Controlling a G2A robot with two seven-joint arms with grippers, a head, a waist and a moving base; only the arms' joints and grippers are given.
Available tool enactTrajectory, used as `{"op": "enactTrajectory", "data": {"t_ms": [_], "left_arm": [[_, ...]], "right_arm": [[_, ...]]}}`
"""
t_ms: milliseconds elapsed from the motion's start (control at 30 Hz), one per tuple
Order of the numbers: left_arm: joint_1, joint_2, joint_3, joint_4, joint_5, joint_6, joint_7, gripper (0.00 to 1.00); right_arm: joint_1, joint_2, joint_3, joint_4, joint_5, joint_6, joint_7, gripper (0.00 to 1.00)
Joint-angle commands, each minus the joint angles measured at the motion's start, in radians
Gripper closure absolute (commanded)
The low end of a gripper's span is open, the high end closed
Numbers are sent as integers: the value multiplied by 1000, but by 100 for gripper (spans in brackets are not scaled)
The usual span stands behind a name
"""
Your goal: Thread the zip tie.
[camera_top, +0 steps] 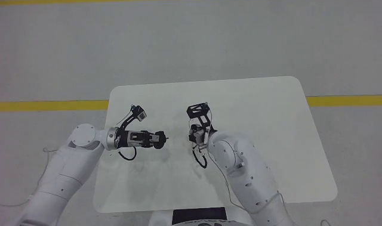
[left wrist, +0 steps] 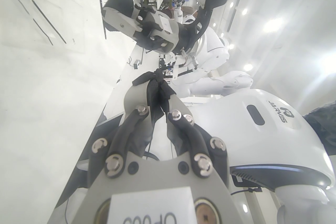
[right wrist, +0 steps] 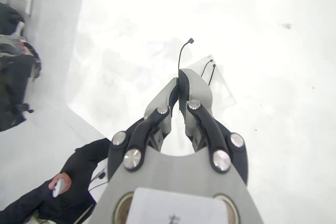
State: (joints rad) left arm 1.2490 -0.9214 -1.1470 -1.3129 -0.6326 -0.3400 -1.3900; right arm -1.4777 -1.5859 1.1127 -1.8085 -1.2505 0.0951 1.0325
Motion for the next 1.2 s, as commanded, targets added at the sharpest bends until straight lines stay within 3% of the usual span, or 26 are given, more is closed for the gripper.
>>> {"op": "enactTrajectory", "data": {"t_ms": [0,333,433,567,700,933,1067,1167], "left_arm": [[0,0,0,0,0,0,0,100],[0,0,0,0,0,0,0,100],[0,0,0,0,0,0,0,100],[0,0,0,0,0,0,0,100],[0,0,0,0,0,0,0,100],[0,0,0,0,0,0,0,100],[0,0,0,0,0,0,0,100],[0,0,0,0,0,0,0,100]], "right_arm": [[-16,4,14,-7,36,-15,-29,100],[-19,4,16,-5,44,-13,-44,100],[-40,5,36,-41,101,13,-124,100],[-110,9,47,-103,126,31,-280,100],[-194,17,33,-123,152,-21,-436,100],[-285,30,0,-129,108,-93,-658,100],[-318,39,-13,-126,78,-133,-747,100],[-322,40,-14,-125,74,-137,-757,100]]}}
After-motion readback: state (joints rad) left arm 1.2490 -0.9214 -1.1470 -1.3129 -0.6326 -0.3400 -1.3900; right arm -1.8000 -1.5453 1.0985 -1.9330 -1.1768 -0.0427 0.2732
